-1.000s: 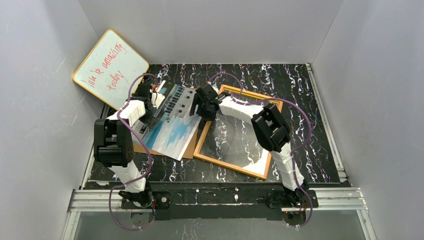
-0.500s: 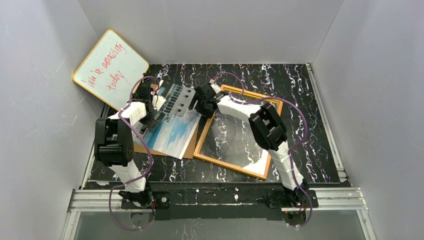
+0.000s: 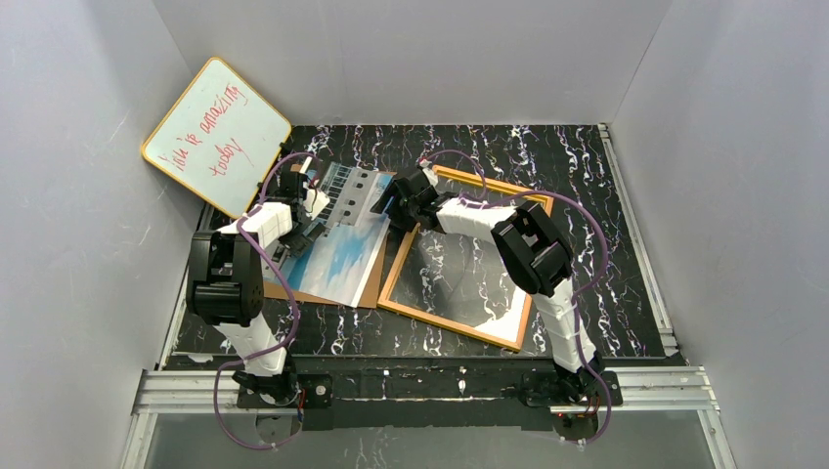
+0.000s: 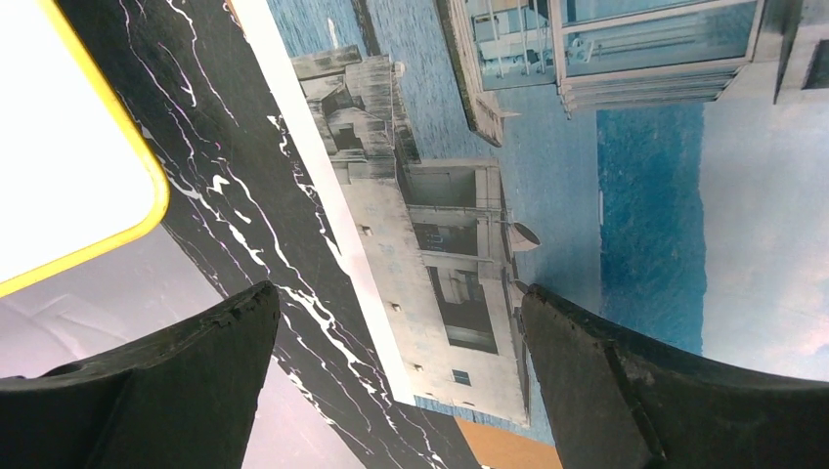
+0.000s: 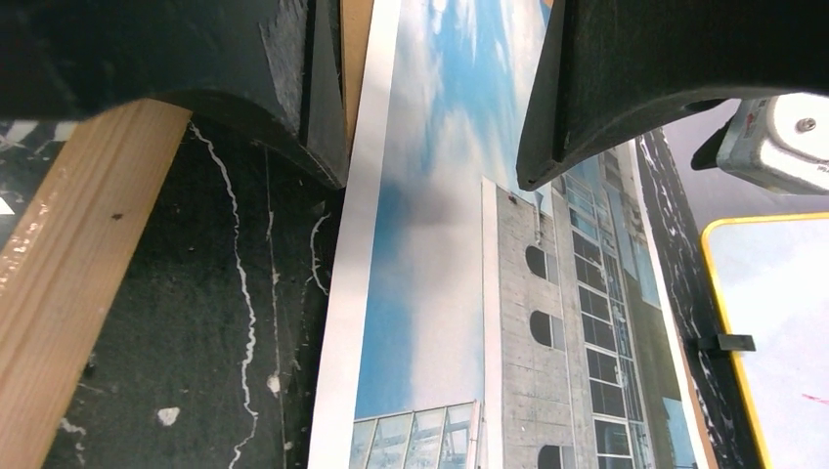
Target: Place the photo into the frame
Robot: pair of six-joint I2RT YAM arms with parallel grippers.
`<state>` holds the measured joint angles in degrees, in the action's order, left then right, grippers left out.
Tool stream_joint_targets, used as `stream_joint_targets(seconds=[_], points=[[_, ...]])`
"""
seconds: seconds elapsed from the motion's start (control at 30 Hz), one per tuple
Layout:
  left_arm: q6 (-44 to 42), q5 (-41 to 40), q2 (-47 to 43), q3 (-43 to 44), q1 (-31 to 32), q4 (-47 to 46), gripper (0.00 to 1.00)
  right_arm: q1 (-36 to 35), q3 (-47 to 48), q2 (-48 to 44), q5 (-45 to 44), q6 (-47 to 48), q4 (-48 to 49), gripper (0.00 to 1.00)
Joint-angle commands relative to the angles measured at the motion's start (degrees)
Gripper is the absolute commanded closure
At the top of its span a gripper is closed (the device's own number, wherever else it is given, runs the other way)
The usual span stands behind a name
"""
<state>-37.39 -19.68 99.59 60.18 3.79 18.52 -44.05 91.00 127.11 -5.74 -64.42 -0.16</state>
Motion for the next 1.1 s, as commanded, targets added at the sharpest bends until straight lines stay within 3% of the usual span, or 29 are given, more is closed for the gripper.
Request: stream_joint_targets(seconds=[0.0, 0.67, 0.77, 0.9, 1.0, 1.07], points=[[0.0, 1.7, 3.4, -3.8, -0.5, 3.4, 0.06, -0.7, 0.3, -4.0, 3.1, 0.5, 6.7, 0.3], [0.6, 3.1, 2.7, -3.5, -0.5, 4.1, 0.07, -1.0, -0.9, -4.7, 8.3, 4.3, 10.6, 0.35], [0.7, 3.3, 2.2, -3.1, -0.5, 4.7, 0.07, -1.0, -0.5, -3.3, 9.1, 4.3, 11.5, 0.46], [1.6, 5.1, 0.6, -0.5, -0.5, 8.5, 0.06, -1.0, 2.6, -0.9, 9.8, 5.2, 9.7, 0.78], [2.4, 6.8, -1.7, 2.2, -0.5, 12.0, 0.05, -0.8, 3.7, -0.9, 9.1, 6.2, 8.1, 0.95], [2.7, 7.6, -3.2, 4.2, -0.6, 14.2, 0.04, -0.6, 3.5, -2.0, 8.6, 7.0, 7.7, 0.99]])
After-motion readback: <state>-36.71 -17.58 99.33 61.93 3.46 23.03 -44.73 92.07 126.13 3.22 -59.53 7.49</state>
